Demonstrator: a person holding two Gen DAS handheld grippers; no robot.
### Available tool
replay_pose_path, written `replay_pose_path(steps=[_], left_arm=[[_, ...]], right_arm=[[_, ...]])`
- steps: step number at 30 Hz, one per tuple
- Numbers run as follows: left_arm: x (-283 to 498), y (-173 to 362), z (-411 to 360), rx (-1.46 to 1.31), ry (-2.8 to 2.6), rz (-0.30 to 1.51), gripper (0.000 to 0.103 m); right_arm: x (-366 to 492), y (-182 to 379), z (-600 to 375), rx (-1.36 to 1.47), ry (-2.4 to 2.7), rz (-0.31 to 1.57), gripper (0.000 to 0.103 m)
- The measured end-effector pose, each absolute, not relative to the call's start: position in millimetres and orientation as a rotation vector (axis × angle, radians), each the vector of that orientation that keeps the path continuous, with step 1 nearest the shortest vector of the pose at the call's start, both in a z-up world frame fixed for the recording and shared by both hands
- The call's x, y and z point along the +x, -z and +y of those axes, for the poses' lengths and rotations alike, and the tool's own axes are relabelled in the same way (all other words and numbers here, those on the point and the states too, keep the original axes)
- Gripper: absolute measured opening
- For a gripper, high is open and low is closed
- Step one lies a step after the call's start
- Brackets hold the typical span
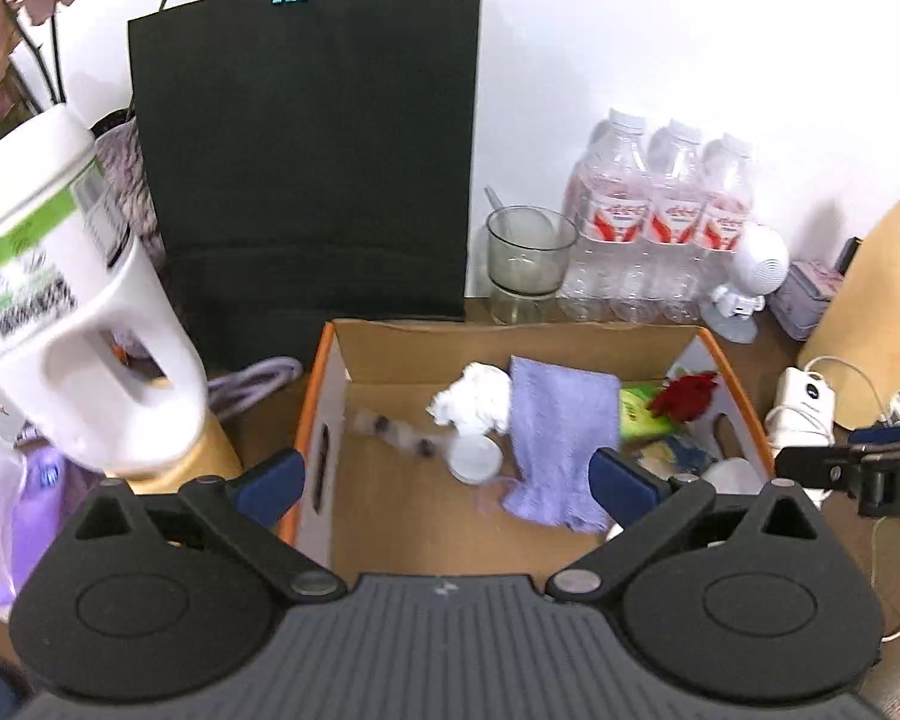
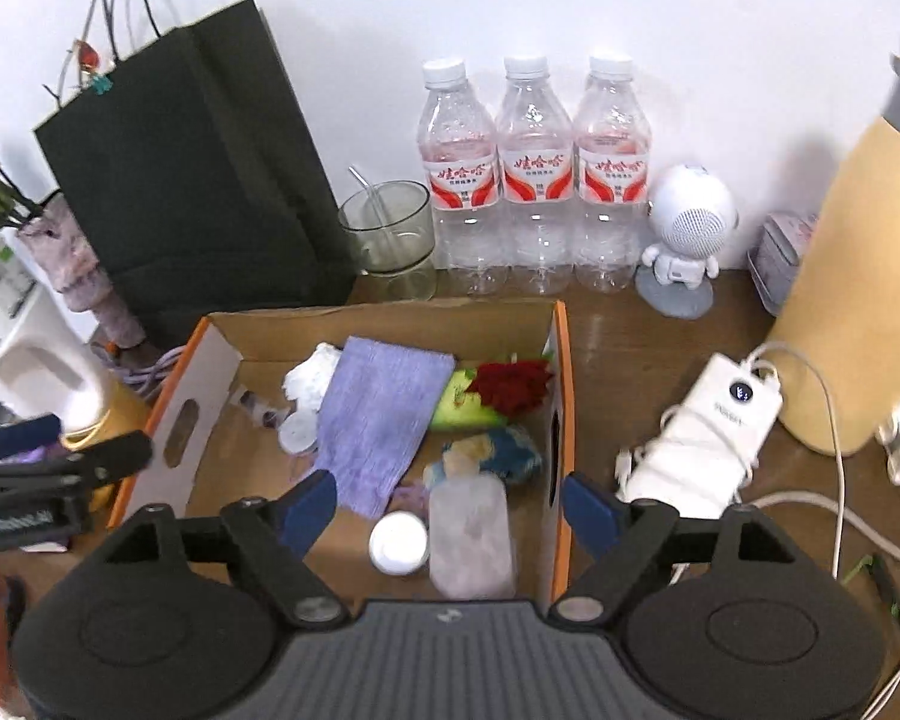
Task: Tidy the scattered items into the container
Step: 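Carry both wrappers over the box and open both grippers, then move both grippers back toward the small items on the desk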
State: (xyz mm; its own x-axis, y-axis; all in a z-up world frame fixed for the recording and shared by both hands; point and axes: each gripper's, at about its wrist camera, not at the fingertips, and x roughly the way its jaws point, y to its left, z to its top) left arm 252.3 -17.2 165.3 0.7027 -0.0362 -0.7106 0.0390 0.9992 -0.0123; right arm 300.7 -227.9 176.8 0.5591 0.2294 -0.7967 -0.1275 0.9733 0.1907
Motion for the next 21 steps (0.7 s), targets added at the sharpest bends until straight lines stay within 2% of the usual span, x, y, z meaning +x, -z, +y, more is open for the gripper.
replay_pose_path(steps=[6,15,21], left_arm=[[211.1,-165.2,-32.1,0.047,0.033,0.667,0.103],[123.3,-141.7,-24.1,0.031,-0.010,0.472,0.103],[65.9,-106.2,-10.0,0.065,0.005,0.412,0.103]], right_arm=[[261.3,-171.7,-225.1,0.097,-0.219,0.910,0.083],[186.8,-164.6,-211.9,0.076,-0.242,0.661,0.084],[118.3,-138.3,-210.5,0.057,-0.269,0.498,0.089]])
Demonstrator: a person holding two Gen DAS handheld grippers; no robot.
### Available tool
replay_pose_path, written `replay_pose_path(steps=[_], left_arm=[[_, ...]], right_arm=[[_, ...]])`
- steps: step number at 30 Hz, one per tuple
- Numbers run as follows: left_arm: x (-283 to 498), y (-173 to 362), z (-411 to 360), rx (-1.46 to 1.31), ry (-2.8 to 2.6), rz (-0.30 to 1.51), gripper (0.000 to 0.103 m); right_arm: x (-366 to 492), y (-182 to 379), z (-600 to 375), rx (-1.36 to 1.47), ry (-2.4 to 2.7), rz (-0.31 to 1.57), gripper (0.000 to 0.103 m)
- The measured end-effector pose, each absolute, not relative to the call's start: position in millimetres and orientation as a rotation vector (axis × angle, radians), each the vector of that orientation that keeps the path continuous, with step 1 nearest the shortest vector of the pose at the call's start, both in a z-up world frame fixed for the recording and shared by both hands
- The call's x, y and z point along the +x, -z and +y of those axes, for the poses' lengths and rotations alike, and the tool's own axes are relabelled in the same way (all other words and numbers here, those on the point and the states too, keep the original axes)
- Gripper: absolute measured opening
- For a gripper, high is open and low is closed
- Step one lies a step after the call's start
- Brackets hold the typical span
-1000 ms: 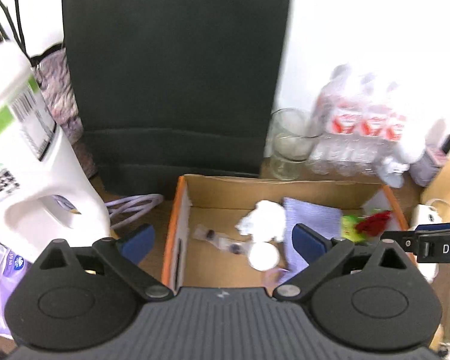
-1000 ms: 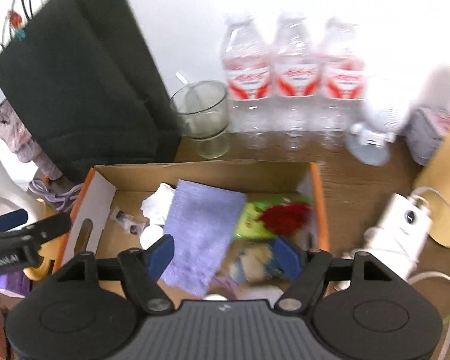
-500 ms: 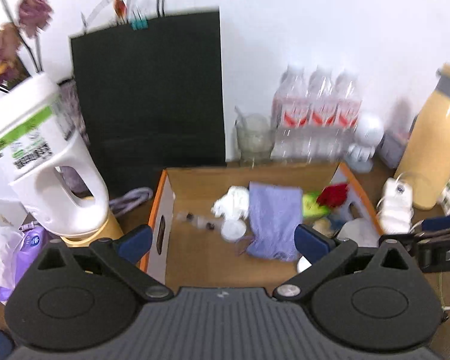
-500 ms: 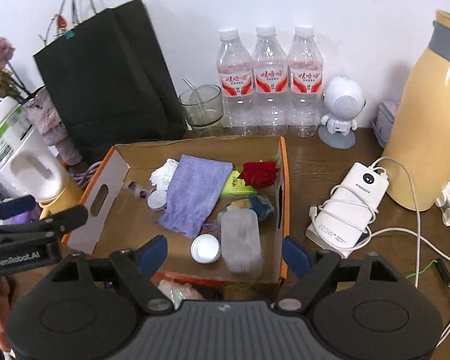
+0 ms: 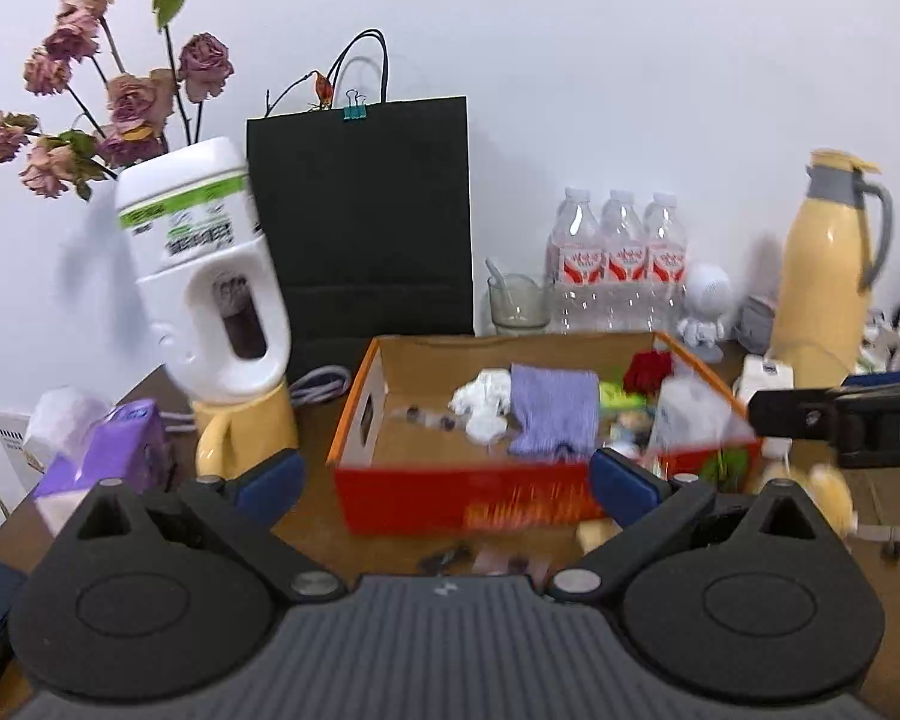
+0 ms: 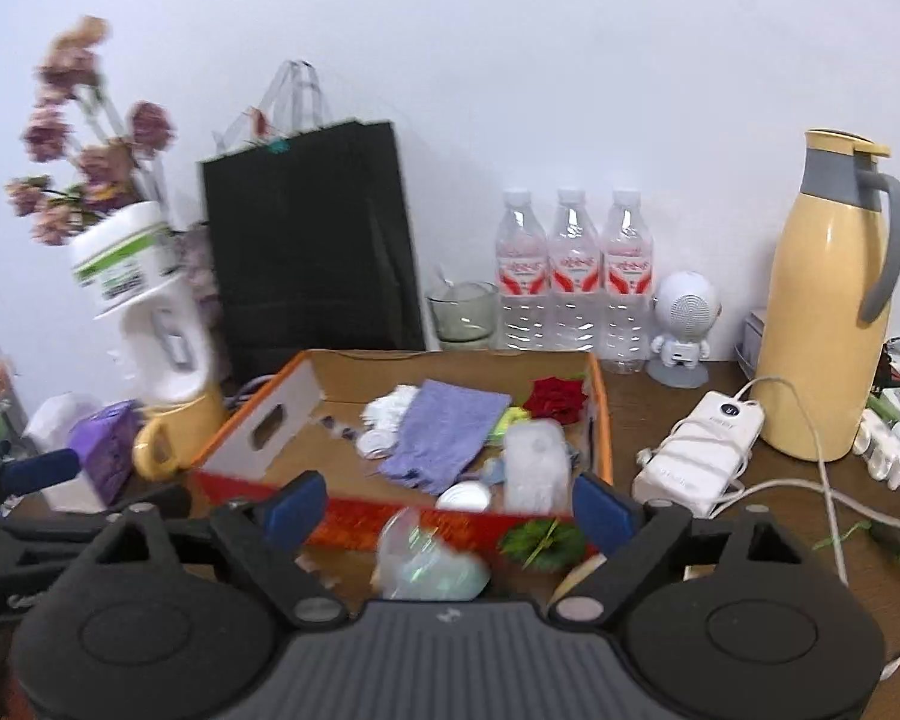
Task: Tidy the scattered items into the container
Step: 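Move both grippers back toward the small items on the desk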
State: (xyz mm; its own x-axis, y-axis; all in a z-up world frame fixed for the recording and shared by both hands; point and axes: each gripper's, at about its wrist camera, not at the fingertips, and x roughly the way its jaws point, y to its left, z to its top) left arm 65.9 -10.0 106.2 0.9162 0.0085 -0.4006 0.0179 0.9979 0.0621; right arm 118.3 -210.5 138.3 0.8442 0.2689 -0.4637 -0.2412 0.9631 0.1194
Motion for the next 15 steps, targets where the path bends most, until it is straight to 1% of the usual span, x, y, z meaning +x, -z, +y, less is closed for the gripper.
replay_pose_path(steps=[5,9,12,15], left_arm=[[21.5,-71.4,11.2,0.084,-0.007,0.436,0.103],[-10.3,-50.6,24.3,0.035,0.032,0.473,0.103],[-16.7,-40.1,25.6,0.050,0.058,0.505,0.103],[-6.4,-32.9,25.8,0.048,0.073,0.538,0.103]], right_arm=[[52.7,-101.6,-204.8,0.053,-0.356,0.431,0.089],[15.1,-79.0,-202.6,0.093,-0.363,0.449,0.089],[1.1,-65.0,-204.6,0.154,-0.391,0.492,0.089],[0.7,-55.6,-197.1,0.128,-0.401,0.516,0.088]])
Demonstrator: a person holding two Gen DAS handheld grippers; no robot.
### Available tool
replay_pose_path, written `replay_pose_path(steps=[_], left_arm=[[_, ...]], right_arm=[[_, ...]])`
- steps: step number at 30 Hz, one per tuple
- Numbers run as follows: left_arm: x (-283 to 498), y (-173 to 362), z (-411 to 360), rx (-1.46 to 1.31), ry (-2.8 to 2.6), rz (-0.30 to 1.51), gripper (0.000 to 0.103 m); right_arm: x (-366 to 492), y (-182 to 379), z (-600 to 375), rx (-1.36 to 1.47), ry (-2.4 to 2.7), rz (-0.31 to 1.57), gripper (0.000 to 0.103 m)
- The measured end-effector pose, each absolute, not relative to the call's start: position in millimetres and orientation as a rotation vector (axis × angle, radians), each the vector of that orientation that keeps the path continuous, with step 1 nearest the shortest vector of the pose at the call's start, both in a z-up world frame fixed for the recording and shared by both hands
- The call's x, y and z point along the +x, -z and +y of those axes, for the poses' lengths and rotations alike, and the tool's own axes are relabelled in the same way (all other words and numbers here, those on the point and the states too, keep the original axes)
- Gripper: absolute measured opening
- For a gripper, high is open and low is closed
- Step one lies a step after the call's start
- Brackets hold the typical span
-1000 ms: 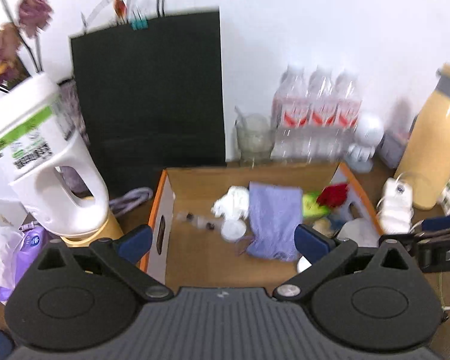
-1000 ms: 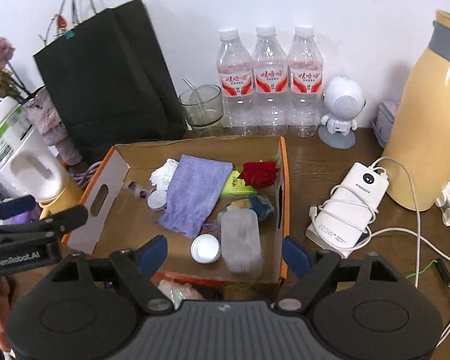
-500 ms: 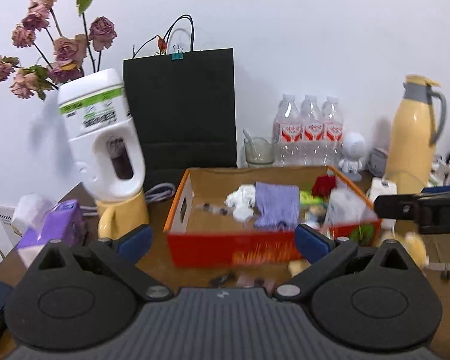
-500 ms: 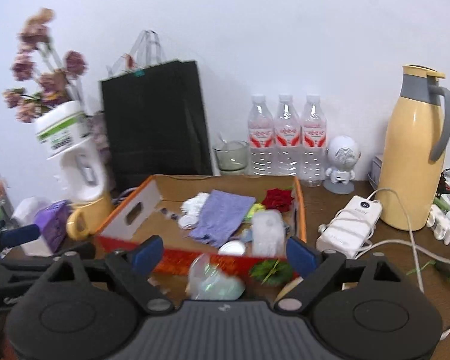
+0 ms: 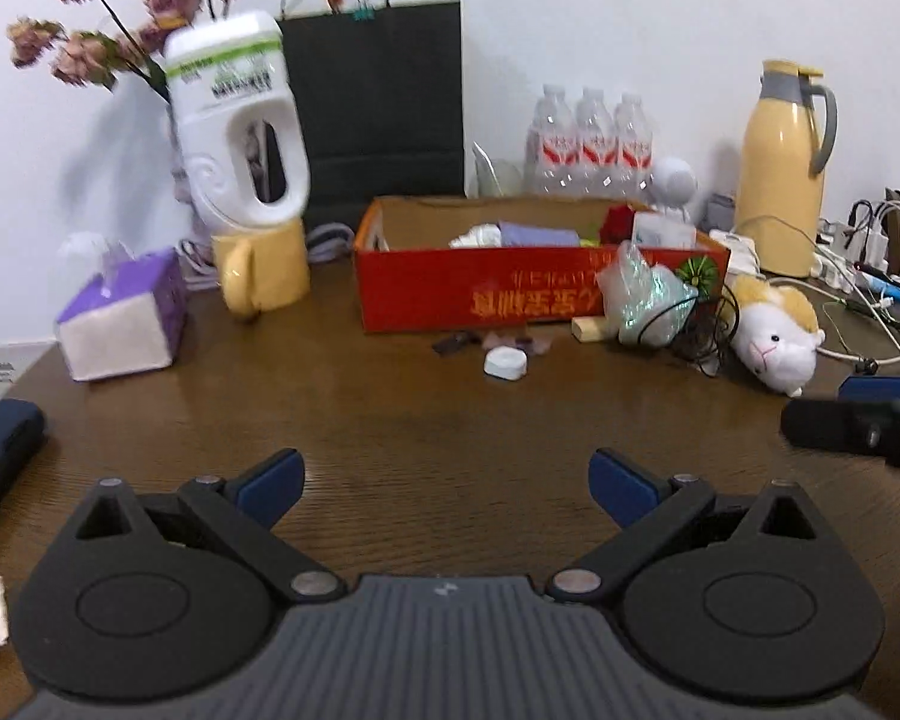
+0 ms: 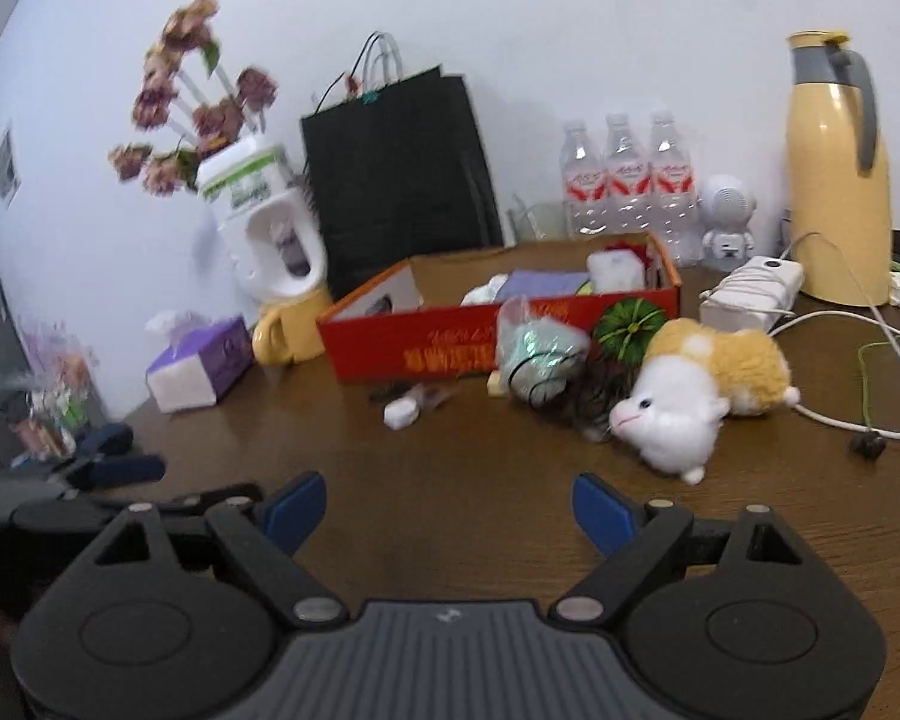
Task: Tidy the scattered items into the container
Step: 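Move both grippers back toward the small items on the desk, then grasp the small white round cap with the left gripper while the right gripper grasps the clear candy packet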
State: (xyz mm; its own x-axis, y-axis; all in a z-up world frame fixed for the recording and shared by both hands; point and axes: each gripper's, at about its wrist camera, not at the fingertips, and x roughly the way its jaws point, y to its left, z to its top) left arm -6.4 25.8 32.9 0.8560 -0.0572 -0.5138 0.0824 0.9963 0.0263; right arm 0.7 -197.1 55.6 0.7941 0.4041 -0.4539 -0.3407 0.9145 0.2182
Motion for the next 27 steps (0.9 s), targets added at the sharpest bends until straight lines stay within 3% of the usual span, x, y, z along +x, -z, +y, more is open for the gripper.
replay_pose_path(steps=[6,11,24,27], left_arm=[[32.4,-28.6,28.0,-0.003,0.110,0.571,0.096],[73.7,-26.0,10.8,0.058,0.189,0.575,0.065],[135.5,-5.1,2.8,0.092,0.278,0.646,0.060],[140.7,-4.1,4.3,0.080,0.307,0.665,0.048]], right_arm=[[32.7,-48.6,-183.8,0.072,-0.407,0.545,0.074],[57.6,-55.5,-187.1,0.088,-0.379,0.512,0.071],[86.7,-43.9,-171.0,0.057,-0.419,0.546,0.070],[88.5,-41.1,-169.1,0.051,-0.420,0.532,0.070]])
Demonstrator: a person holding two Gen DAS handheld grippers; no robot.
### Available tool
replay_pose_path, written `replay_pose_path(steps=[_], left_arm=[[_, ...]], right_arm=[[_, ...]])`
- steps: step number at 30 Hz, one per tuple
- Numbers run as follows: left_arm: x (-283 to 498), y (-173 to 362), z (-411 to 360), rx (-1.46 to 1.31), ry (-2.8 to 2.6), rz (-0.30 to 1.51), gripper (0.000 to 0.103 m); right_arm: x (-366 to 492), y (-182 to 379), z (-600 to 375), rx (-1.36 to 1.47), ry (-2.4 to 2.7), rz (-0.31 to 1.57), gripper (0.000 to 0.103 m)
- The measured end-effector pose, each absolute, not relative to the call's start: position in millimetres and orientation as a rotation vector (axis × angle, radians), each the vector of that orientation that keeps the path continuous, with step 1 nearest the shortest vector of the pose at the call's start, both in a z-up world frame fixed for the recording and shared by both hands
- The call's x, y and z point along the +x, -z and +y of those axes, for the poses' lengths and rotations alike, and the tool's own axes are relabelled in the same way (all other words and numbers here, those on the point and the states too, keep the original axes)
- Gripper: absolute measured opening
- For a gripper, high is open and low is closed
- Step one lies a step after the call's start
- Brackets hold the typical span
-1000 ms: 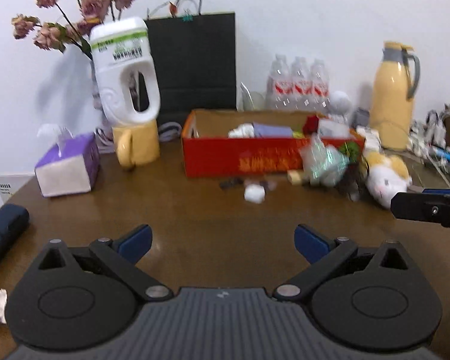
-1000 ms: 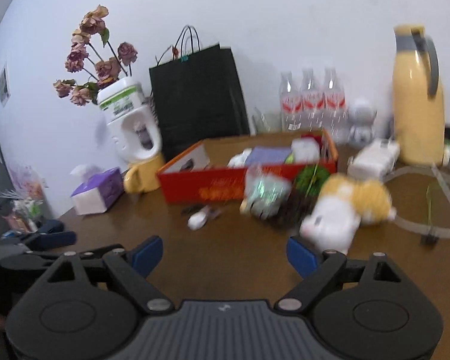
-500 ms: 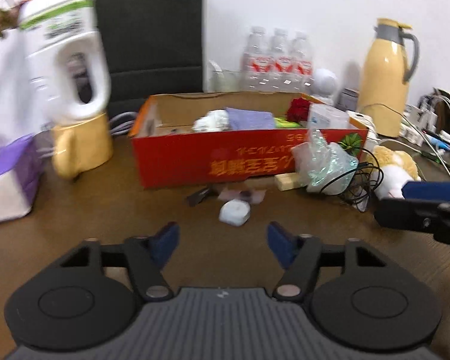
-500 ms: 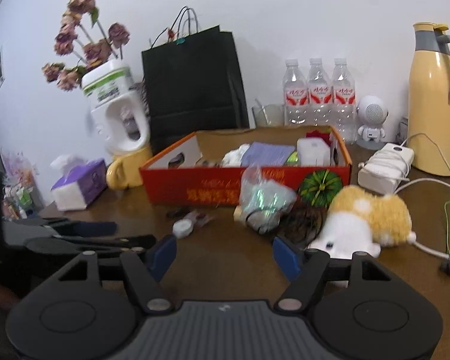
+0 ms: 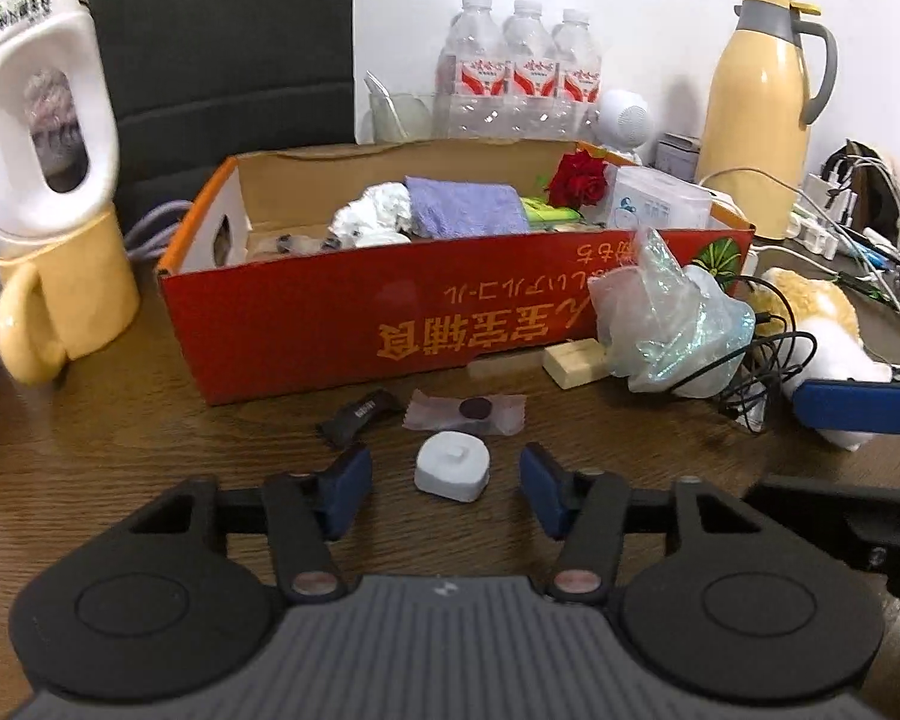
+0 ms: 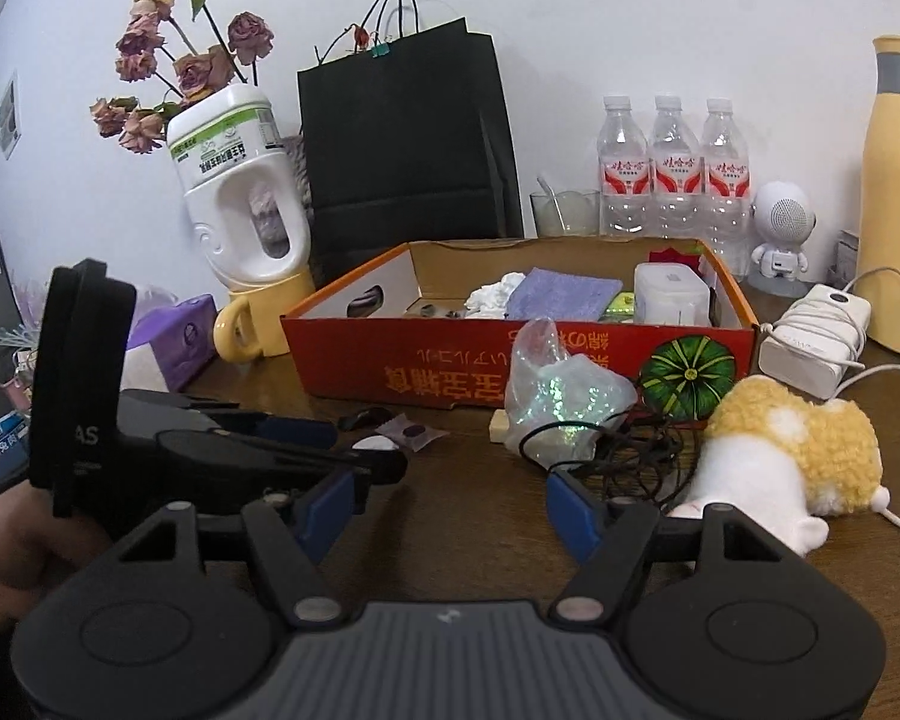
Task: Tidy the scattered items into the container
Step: 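Grasp the small white round cap with the left gripper while the right gripper grasps the clear candy packet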
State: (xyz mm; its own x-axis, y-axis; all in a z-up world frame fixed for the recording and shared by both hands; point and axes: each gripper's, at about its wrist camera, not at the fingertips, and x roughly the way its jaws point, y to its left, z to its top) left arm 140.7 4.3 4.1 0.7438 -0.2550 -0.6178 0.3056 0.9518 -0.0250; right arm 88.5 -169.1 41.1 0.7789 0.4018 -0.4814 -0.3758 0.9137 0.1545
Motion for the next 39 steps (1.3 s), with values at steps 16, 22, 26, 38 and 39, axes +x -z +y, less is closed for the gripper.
replay_pose_path(steps=[16,22,26,38,39], left_arm=[[112.7,-16.5,47.9,-0.002,0.111,0.616,0.027],[104.8,-21.6,65.1,-0.049,0.049,0.593,0.027],[107.7,-17.7,67.7,-0.059,0.040,0.600,0.027],[91.4,-20.2,58.4,-0.042,0.028,0.567,0.027],[84.8,-20.6,53.9,-0.038,0.022,0.561,0.027]], right_arm=[[129.1,-36.4,-121.1,-0.105,-0.531,0.519,0.063],[168.0,-27.1,-87.6,-0.214,-0.560,0.558,0.051],[182.5,-21.4,-74.6,-0.256,-0.562,0.598,0.034],[178.8,-21.8,-81.9,-0.178,-0.538,0.650,0.016],[176.0,-22.8,-82.4,-0.170,-0.534,0.650,0.015]])
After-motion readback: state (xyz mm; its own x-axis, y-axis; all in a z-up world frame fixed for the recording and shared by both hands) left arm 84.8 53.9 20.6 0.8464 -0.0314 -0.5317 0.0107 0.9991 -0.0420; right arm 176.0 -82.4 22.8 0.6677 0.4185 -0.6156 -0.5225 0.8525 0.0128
